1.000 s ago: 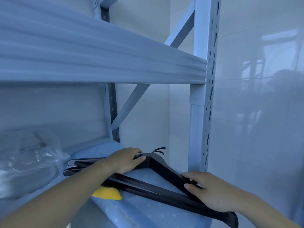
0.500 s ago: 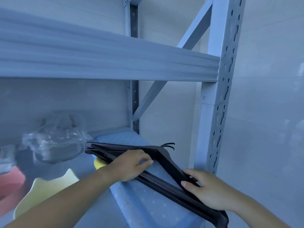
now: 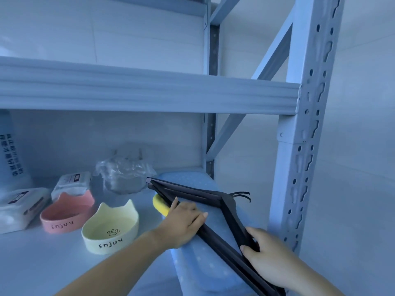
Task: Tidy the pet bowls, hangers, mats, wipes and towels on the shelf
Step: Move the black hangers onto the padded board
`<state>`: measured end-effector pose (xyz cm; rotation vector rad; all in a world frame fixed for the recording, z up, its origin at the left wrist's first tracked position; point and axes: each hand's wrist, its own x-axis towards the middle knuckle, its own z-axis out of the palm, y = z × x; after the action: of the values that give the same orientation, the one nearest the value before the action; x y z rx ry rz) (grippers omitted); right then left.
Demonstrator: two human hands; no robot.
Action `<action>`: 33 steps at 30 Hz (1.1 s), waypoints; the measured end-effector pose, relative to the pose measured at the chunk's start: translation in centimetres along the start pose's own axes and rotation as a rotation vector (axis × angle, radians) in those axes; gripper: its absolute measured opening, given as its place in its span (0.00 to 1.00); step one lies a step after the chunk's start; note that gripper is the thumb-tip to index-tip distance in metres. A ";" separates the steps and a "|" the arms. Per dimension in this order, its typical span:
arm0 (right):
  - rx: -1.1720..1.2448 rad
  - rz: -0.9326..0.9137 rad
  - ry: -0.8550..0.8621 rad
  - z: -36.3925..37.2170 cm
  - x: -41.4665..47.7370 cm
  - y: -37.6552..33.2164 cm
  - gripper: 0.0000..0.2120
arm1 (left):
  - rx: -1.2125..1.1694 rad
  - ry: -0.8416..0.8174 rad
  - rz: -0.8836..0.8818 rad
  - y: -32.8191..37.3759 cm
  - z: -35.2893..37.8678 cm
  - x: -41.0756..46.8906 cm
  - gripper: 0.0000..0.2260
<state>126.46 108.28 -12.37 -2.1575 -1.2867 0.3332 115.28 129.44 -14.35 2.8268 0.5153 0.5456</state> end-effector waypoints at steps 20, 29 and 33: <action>0.197 -0.586 0.095 1.2 -3.7 3.7 0.30 | -0.043 0.128 -0.135 -0.2 1.7 0.1 0.32; -0.055 -0.624 0.057 1.0 -4.0 4.9 0.30 | -0.040 0.156 -0.109 -0.3 1.9 -0.4 0.30; -0.109 -0.612 0.043 0.5 -4.6 5.3 0.29 | -0.052 0.174 -0.096 -0.2 1.8 -0.7 0.24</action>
<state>127.66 102.60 -16.38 -1.7244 -1.8844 -0.0365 115.33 129.14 -16.31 2.7037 0.6551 0.7776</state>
